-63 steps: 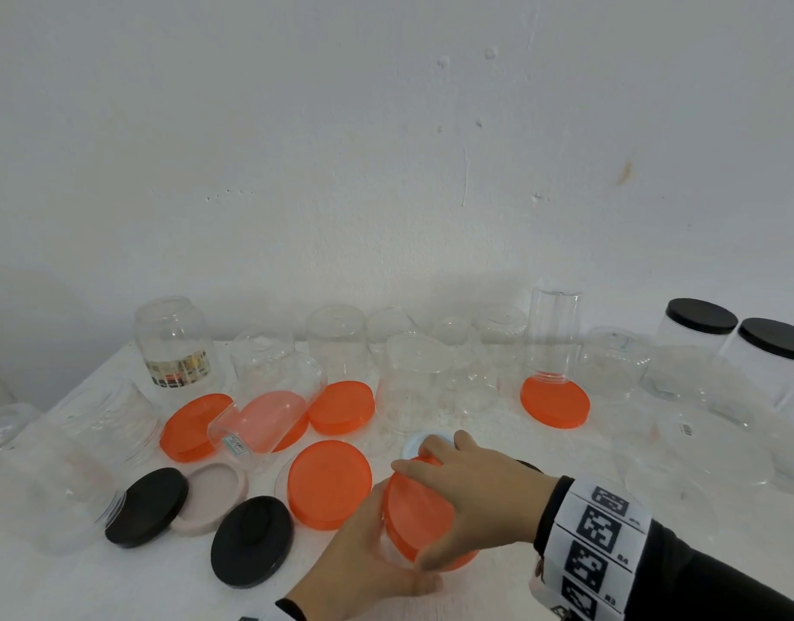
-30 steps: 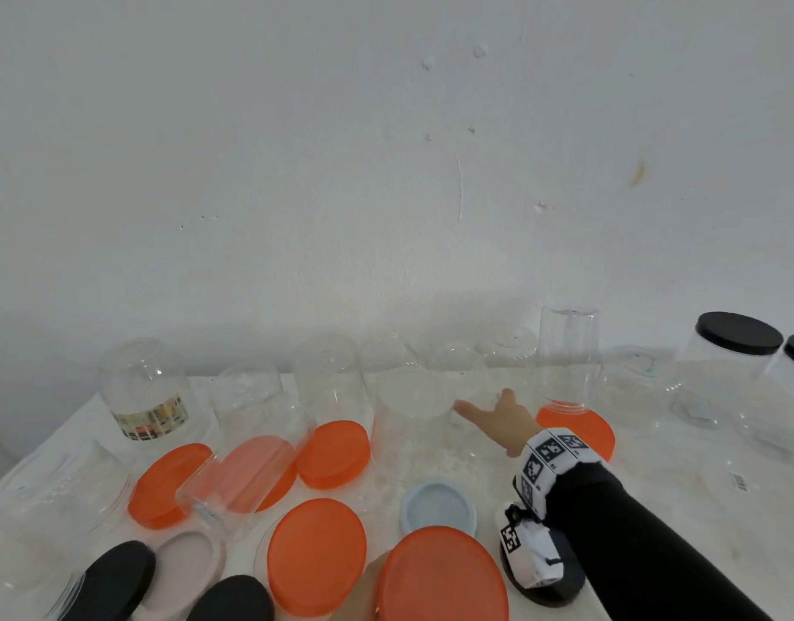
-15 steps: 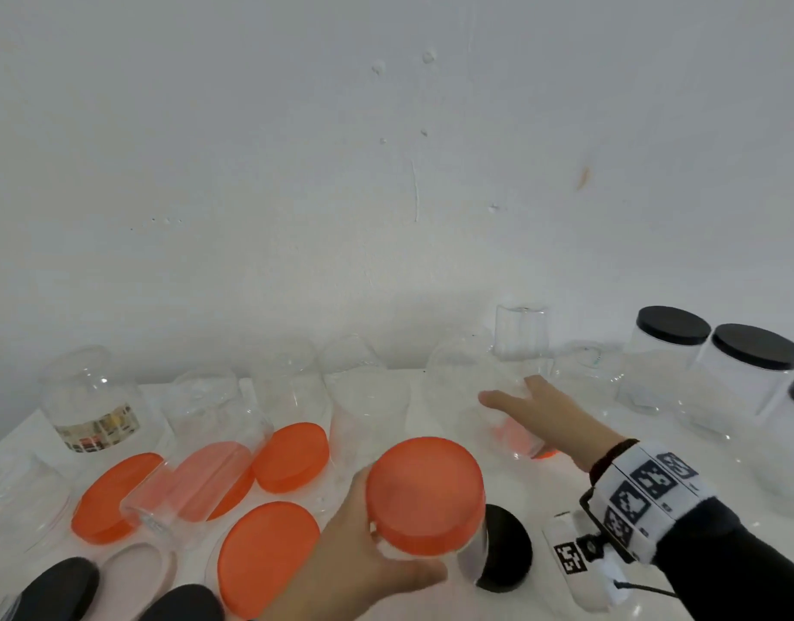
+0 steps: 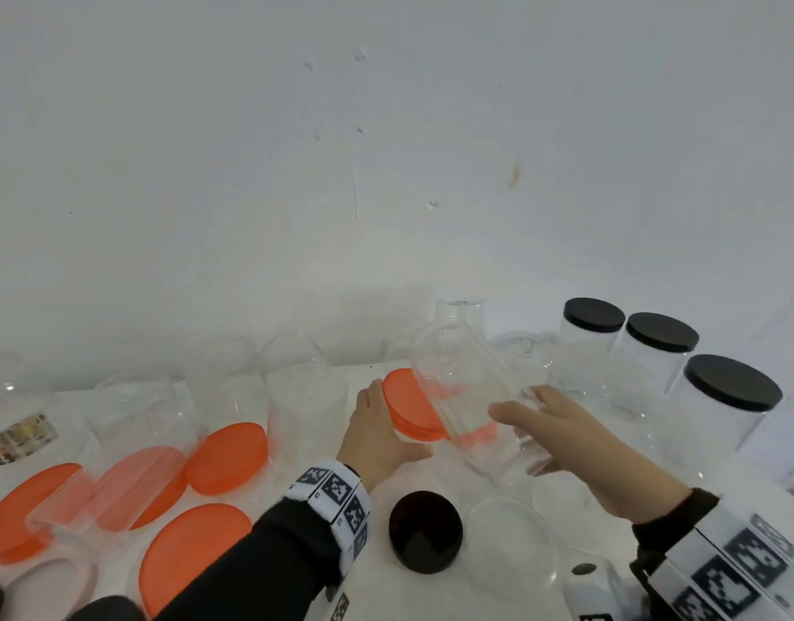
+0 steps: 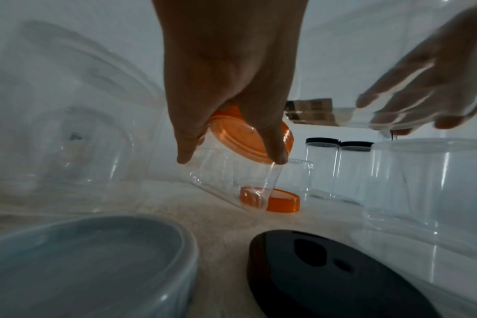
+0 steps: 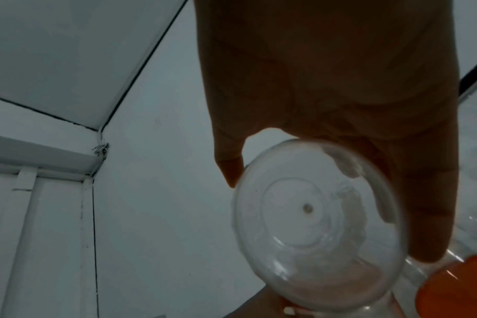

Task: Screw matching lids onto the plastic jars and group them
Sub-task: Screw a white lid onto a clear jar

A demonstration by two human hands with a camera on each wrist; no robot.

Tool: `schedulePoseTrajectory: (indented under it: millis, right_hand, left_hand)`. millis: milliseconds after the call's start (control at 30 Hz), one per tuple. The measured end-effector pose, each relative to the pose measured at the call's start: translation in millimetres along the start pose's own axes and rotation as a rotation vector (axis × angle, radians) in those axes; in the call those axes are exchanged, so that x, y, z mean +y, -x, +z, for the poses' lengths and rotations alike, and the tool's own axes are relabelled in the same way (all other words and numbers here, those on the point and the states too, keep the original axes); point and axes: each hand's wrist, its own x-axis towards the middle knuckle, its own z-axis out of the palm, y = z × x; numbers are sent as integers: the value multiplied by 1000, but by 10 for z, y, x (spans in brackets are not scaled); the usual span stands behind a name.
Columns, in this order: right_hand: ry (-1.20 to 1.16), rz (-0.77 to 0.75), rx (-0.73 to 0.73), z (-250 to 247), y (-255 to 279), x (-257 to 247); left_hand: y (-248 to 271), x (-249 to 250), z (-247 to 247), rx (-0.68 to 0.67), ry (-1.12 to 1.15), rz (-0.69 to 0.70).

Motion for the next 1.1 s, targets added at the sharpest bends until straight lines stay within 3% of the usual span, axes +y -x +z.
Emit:
schedulePoseTrajectory:
  millis: [167, 300, 400, 667, 967, 1100]
  right_hand:
    - [-97, 70, -134, 23, 140, 153]
    - [-163, 82, -243, 49, 192, 228]
    - [-239, 95, -297, 71, 217, 270]
    - [-474, 186, -425, 174, 251, 374]
    - [-458, 100, -609, 401, 388, 425]
    - [-423, 111, -620, 551, 421, 437]
  left_hand:
    - [-73, -32, 52, -30, -14, -29]
    - [-68, -65, -4, -118, -222, -128]
    - [-19, -64, -105, -168, -339, -103]
    - [393, -342, -259, -504, -761, -67]
    - [587, -463, -401, -566, -817, -32]
    - [681, -480, -568, -492, -646, -68]
